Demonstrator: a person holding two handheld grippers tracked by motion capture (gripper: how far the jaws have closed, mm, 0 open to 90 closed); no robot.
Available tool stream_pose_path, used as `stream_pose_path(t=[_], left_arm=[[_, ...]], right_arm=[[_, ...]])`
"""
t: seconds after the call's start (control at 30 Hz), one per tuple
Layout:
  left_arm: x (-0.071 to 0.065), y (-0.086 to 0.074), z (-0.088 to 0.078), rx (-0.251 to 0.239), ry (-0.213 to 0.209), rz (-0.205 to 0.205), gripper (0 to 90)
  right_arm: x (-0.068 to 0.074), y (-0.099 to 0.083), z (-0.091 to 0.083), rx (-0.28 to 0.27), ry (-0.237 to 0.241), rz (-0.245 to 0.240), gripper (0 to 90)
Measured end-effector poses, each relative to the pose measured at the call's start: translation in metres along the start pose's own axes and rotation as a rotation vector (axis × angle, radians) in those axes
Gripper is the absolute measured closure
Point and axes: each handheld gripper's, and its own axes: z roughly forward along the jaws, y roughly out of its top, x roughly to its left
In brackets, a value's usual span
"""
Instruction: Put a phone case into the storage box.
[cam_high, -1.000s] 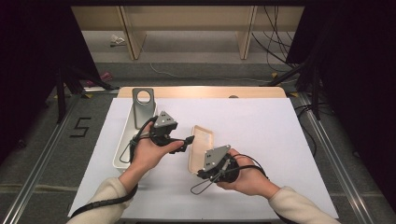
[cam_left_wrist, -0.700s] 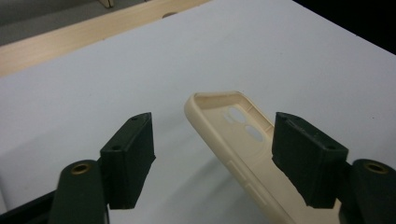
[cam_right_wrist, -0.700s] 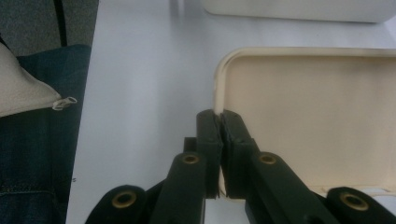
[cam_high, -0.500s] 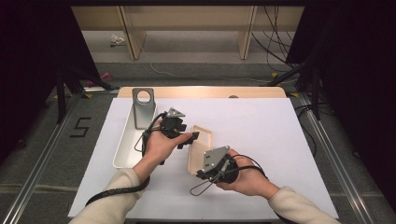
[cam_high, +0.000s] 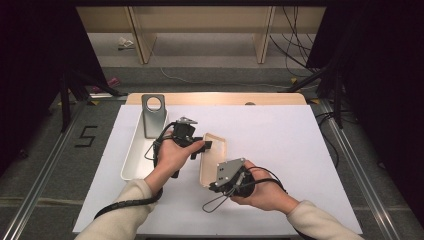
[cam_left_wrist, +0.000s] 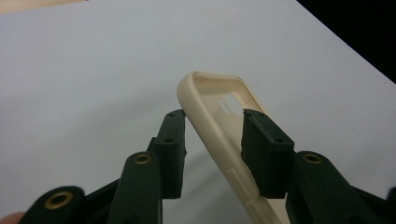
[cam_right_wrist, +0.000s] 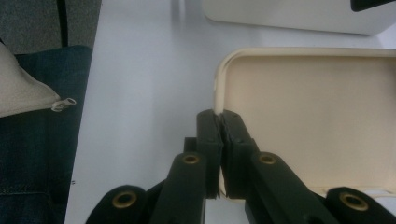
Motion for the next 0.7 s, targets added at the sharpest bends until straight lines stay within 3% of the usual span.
stream_pose_path(t=[0.4, 0.7], left_arm=[[-0.008, 0.004, -0.007, -0.071, -0.054, -0.056, 74.8], [-0.023, 0.01, -0.014, -0.117, -0.084, -0.029, 81.3]], right_arm=[[0.0, -0.001, 0.006, 0.017, 0.004, -0.005, 88.2], [-0.003, -0.004, 0.009, 0.038, -0.007, -0.004, 88.2]])
